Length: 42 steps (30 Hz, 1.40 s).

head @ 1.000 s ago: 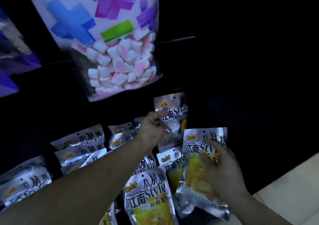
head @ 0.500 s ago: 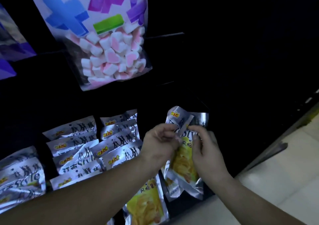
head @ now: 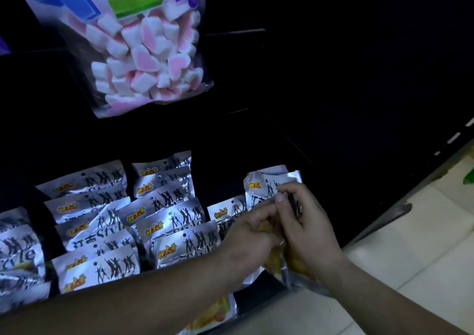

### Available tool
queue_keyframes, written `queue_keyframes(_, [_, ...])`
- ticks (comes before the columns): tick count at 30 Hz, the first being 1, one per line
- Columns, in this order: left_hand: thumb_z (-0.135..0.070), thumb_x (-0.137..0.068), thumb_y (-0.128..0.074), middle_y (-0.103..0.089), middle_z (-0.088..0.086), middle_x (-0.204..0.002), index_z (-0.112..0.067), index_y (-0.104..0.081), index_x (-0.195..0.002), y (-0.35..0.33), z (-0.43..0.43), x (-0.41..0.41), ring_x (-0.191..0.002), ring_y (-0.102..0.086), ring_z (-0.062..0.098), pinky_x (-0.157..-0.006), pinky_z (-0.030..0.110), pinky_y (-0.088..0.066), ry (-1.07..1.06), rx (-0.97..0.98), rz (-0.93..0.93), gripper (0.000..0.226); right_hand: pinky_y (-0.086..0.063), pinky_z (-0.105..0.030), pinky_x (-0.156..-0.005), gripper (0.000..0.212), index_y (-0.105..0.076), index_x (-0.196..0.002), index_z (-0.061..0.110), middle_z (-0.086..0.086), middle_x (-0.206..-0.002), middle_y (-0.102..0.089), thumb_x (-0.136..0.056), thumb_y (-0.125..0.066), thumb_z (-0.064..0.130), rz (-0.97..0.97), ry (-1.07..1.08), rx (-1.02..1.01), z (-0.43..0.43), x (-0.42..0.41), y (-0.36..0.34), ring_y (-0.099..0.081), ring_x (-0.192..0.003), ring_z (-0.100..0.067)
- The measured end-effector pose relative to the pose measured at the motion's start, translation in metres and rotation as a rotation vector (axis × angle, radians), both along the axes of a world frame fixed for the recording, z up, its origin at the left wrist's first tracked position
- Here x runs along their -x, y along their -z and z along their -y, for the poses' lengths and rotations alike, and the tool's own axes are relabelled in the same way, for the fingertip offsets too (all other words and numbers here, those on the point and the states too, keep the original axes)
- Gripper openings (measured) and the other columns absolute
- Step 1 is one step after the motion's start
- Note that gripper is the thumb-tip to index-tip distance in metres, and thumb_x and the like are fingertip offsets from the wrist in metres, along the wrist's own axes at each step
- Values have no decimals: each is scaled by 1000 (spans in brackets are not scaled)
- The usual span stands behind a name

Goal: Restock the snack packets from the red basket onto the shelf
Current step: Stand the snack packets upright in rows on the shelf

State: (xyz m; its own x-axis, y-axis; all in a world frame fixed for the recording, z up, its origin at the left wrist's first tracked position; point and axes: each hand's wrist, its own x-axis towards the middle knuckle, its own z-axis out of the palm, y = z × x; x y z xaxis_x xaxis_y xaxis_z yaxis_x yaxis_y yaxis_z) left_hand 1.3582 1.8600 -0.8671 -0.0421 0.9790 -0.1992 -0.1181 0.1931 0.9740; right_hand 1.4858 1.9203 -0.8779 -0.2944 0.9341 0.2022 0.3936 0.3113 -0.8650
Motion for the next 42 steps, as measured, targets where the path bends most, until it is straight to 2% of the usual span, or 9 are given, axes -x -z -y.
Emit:
queue_keyframes(3, [18, -84, -58, -71, -9, -126, -34, -76, -115, 10, -3, 14, -122, -63, 5, -97, 33, -58, -7, 104, 31, 63, -54, -34, -82, 28, -52, -112, 44, 19, -105, -63, -99, -57, 20, 100, 33, 46, 1, -13, 4, -61, -96, 0])
queue_keyframes(6, [13, -88, -61, -73, -6, -121, -32, -79, -102, 20, -18, 25, -114, -69, 9, -93, 41, -61, 6, 155, 3, 51, -56, -37, -75, 51, -47, -118, 45, 17, -118, -58, -89, -60, 5, 326, 11, 8, 7, -17, 8, -63, -91, -5])
queue_keyframes(11, [-9, -95, -59, -73, -1, -110, -33, -72, -96, 58, -52, 77, -73, -71, 24, -62, 32, -60, -113, 108, -694, 27, -46, -31, -54, 68, -40, -131, 37, 3, -122, -52, -77, -65, 5, 776, -29, -52, 7, -11, 11, -60, -78, -22])
queue_keyframes(15, [-28, -97, -56, -62, 2, -132, -32, -71, -118, 80, -72, 102, -102, -69, 26, -83, 39, -61, 159, 136, -1087, 26, -57, -37, -61, 69, -37, -133, 42, 4, -123, -53, -81, -67, 7, 714, -27, -51, -1, -15, 29, -65, -85, -19])
queue_keyframes(22, [-32, -92, -67, -61, 2, -137, -33, -71, -118, 110, -97, 114, -113, -66, 23, -99, 38, -57, 354, 312, -1078, 26, -57, -28, -61, 69, -33, -142, 42, 6, -128, -51, -90, -63, 9, 625, -8, -34, -6, -19, 41, -60, -88, -11])
queue_keyframes(27, [-32, -99, -50, -54, -8, -149, -29, -62, -132, 106, -110, 108, -138, -48, 15, -126, 40, -13, 439, 370, -1237, 35, -59, -32, -61, 72, -34, -144, 38, 3, -128, -52, -87, -65, 8, 633, 41, -18, -2, -20, 42, -63, -89, -16])
queue_keyframes(32, [-25, -97, -64, -44, -5, -152, -25, -54, -145, 113, -114, 105, -135, -47, 20, -110, 29, -44, 467, 334, -1141, 50, -56, -26, -57, 72, -36, -146, 39, 4, -125, -52, -89, -65, 7, 586, 87, 9, -5, -19, 46, -59, -81, -12])
queue_keyframes(37, [-12, -96, -69, -57, -4, -124, -8, -63, -134, 109, -117, 110, -112, -56, 7, -81, 1, -38, 293, 223, -905, 39, -48, -19, -61, 72, -34, -147, 40, 6, -129, -50, -91, -65, 8, 575, 98, 66, -10, -20, 47, -55, -85, -8])
queue_keyframes(42, [-10, -92, -75, -60, -1, -124, -7, -74, -117, 85, -108, 119, -114, -60, 16, -79, 3, -42, 116, 82, -834, 25, -57, -27, -60, 70, -36, -144, 43, 8, -125, -52, -90, -64, 7, 527, 106, 87, -8, -20, 45, -60, -82, -10])
